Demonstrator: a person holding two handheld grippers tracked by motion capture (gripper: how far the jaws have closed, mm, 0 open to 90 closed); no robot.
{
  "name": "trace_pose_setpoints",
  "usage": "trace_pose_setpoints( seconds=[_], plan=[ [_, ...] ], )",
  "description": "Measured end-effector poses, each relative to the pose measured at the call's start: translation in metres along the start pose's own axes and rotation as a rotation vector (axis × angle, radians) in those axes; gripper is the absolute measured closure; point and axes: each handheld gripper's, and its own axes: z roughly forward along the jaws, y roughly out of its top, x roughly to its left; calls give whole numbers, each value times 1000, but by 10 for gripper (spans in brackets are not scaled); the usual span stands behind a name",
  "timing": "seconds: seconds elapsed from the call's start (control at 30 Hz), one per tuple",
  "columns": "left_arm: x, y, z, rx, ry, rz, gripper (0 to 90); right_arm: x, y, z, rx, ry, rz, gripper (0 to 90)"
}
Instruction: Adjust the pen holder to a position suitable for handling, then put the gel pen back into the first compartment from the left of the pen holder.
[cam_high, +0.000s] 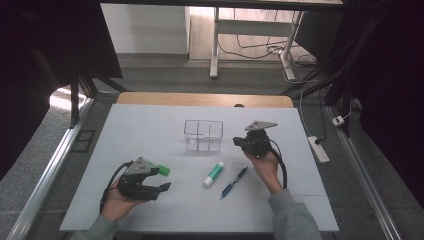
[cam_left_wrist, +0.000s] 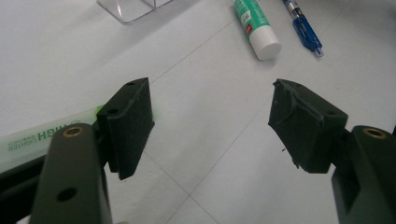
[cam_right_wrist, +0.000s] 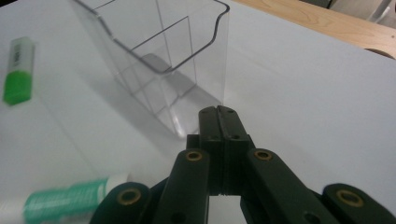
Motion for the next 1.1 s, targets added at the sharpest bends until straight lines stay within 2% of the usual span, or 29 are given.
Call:
trace_pose_setpoints(
  seconds=[0.03,0.13,0.2,0.23,0.3,0.33,0.37,0.43,0.47,0.53,0.63,0.67,0.83,0.9,0.93,1.1],
  plan=[
    [0,0,0,-1,1,-3,301,0,0,0,0,0,0,796],
    [0,-1,-1,-3,3,-7,301,0,-7,-15,-4,18,-15,594],
    [0,-1,-1,-1,4,-5,301,0,-12,-23,-13,41,-17,511],
    [0,-1,0,1,3,-6,301,0,-15,-28,2,63,-35,461],
    [0,-1,0,5,4,-3,301,0,-19,-31,20,79,-63,433],
    [0,-1,0,5,4,-3,301,0,-19,-31,20,79,-63,433],
    [0,-2,0,5,5,-3,301,1,-23,-34,24,105,-79,408],
    [0,-2,0,5,6,-4,301,1,-24,-35,24,119,-89,398],
    [0,-2,0,5,6,-5,301,2,-25,-37,32,138,-113,375],
    [0,-2,0,2,7,-10,301,3,-25,-38,40,143,-129,366],
    [0,-3,0,2,7,-12,301,5,-25,-42,72,171,-189,358],
    [0,-3,0,5,7,-9,301,5,-25,-42,72,171,-189,358],
    [0,-3,0,5,5,-9,301,8,-24,-45,142,200,-277,359],
    [0,-3,0,3,6,-12,301,9,-22,-45,192,219,-331,360],
    [0,-3,0,3,5,-12,301,9,-22,-45,192,219,-331,360],
    [0,-3,0,9,5,-9,301,10,-23,-41,276,232,-407,365]
  ],
)
